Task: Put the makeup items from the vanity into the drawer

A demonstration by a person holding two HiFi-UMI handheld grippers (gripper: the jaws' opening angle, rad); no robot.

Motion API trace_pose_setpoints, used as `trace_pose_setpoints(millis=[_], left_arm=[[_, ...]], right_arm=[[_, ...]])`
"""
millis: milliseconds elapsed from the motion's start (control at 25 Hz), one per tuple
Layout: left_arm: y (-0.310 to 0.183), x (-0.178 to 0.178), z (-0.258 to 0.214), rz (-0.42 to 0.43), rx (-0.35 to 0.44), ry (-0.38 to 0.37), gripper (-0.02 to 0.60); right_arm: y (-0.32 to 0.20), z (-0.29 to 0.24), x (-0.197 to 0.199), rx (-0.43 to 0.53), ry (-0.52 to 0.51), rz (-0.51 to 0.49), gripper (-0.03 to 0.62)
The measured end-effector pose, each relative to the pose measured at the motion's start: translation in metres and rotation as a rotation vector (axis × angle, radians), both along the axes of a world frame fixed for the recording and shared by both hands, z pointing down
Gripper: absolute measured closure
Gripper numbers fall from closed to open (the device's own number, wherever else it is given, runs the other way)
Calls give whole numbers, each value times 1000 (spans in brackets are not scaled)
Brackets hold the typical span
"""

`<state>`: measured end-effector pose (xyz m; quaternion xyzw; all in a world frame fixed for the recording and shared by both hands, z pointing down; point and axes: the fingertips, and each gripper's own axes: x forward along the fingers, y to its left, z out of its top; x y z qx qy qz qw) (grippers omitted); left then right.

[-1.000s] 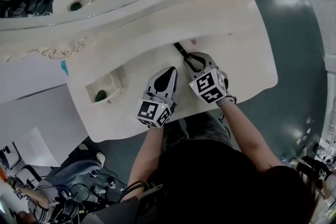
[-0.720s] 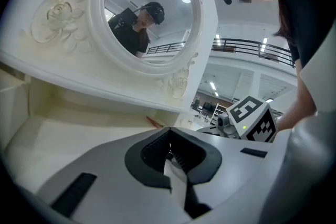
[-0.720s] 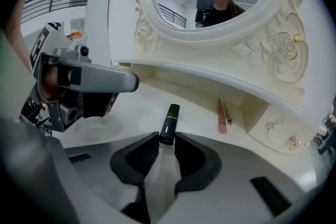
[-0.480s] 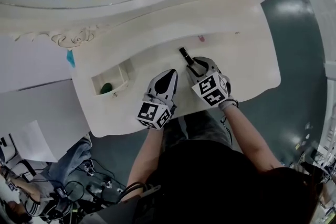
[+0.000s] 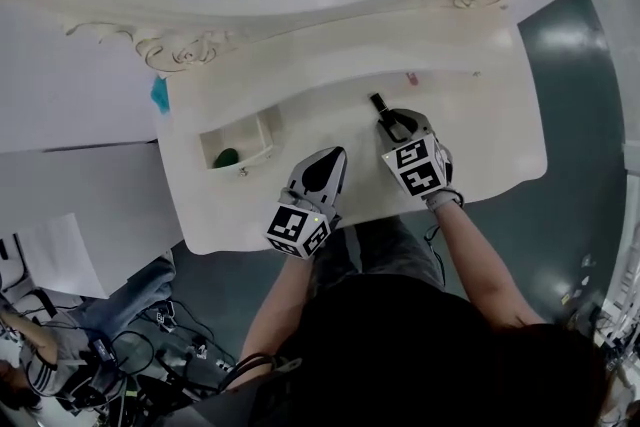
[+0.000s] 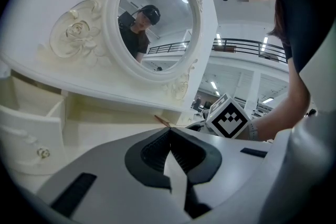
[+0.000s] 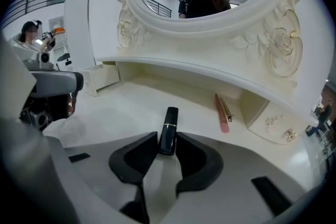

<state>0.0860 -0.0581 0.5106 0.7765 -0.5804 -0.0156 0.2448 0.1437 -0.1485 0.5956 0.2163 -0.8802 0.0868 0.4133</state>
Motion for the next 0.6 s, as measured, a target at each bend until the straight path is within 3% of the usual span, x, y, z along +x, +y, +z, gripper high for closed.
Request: trace_pose_setpoints(millis=[240, 600], left_arm=[[19, -23, -3, -28, 7, 4, 568], [48, -60, -10, -85, 33, 5, 569]], right_arm=[[24, -8, -21, -20, -29, -25, 485], [64, -51, -92, -29, -149, -129, 485]])
